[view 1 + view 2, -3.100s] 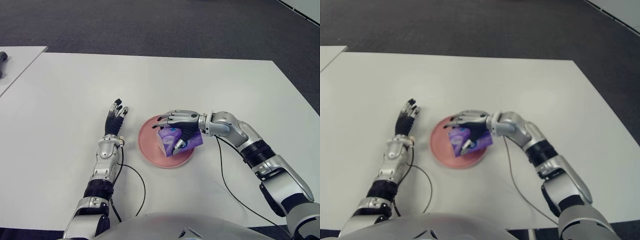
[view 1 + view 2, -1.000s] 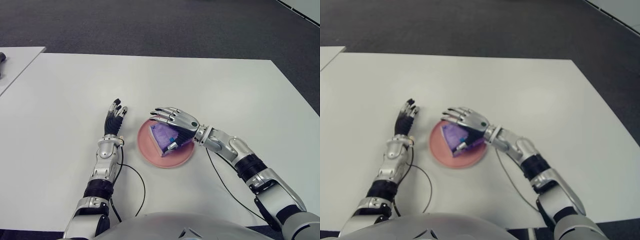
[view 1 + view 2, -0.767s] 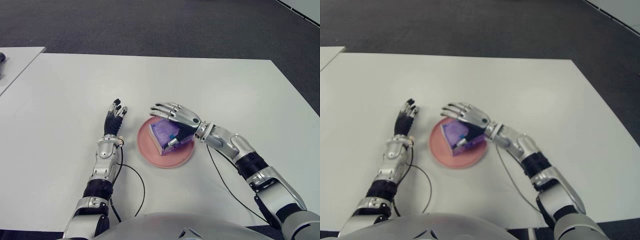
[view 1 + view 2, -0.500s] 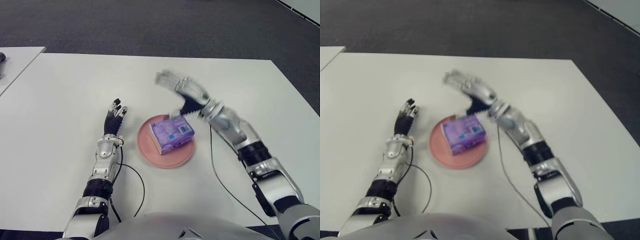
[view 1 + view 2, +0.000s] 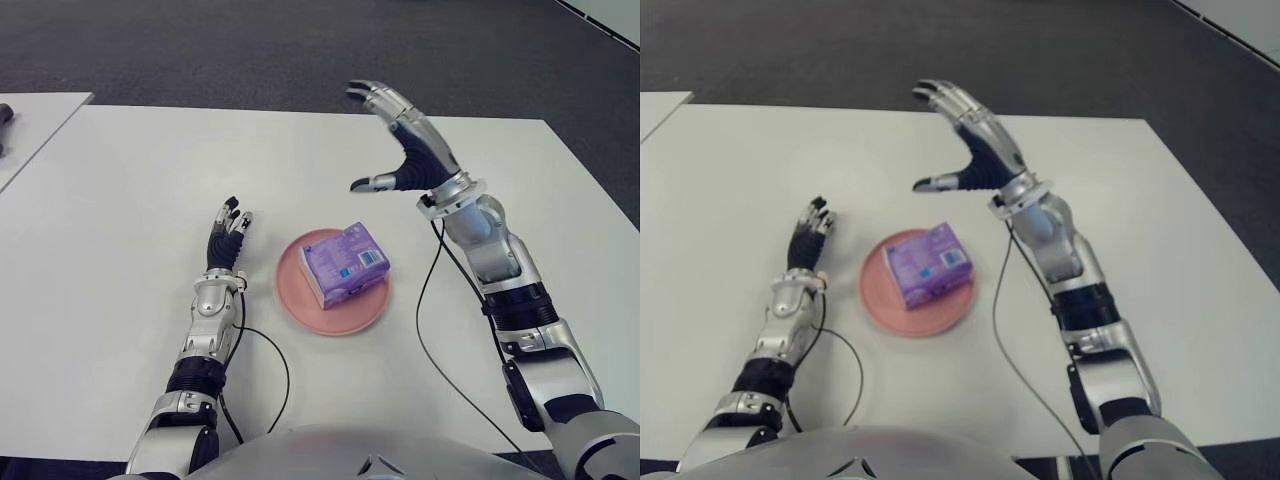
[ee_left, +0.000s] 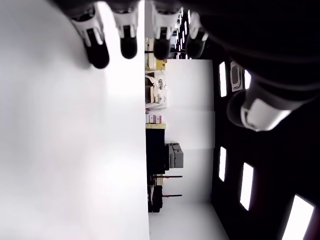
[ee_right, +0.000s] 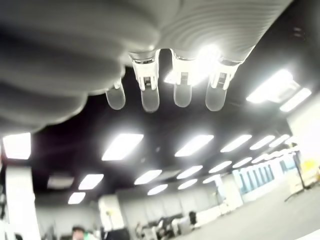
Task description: Put the tissue paper into the plate.
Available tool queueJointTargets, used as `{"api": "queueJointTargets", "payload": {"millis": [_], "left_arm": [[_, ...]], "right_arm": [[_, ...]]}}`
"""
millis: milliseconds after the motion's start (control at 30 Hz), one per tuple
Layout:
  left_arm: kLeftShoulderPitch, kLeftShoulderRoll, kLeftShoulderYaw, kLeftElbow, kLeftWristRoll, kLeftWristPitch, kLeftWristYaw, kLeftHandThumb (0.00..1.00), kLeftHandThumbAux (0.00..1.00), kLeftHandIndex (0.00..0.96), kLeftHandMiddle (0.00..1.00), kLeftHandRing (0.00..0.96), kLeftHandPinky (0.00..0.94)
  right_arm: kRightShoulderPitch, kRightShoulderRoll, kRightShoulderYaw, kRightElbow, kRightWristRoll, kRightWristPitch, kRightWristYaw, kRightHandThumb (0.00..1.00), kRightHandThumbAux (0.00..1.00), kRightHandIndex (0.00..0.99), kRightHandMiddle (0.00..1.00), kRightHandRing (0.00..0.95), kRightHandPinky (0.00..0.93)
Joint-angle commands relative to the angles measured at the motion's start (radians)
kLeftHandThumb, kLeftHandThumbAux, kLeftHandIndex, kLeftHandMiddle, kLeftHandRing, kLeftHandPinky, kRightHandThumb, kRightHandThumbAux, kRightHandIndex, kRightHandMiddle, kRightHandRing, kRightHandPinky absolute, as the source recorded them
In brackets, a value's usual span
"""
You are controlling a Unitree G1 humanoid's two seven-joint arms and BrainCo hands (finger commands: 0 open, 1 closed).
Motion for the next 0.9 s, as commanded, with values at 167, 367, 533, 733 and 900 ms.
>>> {"api": "queueJointTargets", "payload": {"millis": [167, 367, 533, 733, 900], "left_arm": [[0.012, -0.007, 0.000, 0.023, 0.004, 0.009, 0.007, 0.000, 0.475, 0.000, 0.000, 0.000, 0.000], [0.020, -0.006, -0.003, 0.010, 0.004, 0.017, 0.002, 0.000, 0.468, 0.000, 0.000, 0.000, 0.000], [0.024, -0.004, -0.004, 0.004, -0.001, 0.016, -0.007, 0.000, 0.466, 0.000, 0.000, 0.000, 0.000], [0.027, -0.003, -0.003, -0.004, -0.009, 0.022, -0.014, 0.000, 0.473, 0.000, 0.000, 0.000, 0.000], [0.028, -0.004, -0.002, -0.006, -0.012, 0.028, -0.013, 0.000, 0.485, 0.000, 0.000, 0.000, 0.000]], "right_arm": [[0.141, 0.100, -0.093, -0.033, 0.161, 0.045, -0.024, 0.174, 0.375, 0.000, 0.000, 0.000, 0.000], [0.248, 0.192, -0.151, -0.068, 0.293, 0.116, -0.042, 0.166, 0.378, 0.000, 0.000, 0.000, 0.000], [0.206, 0.232, -0.155, -0.054, 0.232, 0.140, -0.097, 0.160, 0.357, 0.000, 0.000, 0.000, 0.000], [0.286, 0.280, -0.133, -0.082, 0.177, 0.144, -0.165, 0.134, 0.365, 0.000, 0.000, 0.000, 0.000], [0.397, 0.318, -0.115, -0.128, 0.136, 0.165, -0.210, 0.095, 0.393, 0.000, 0.000, 0.000, 0.000]]}}
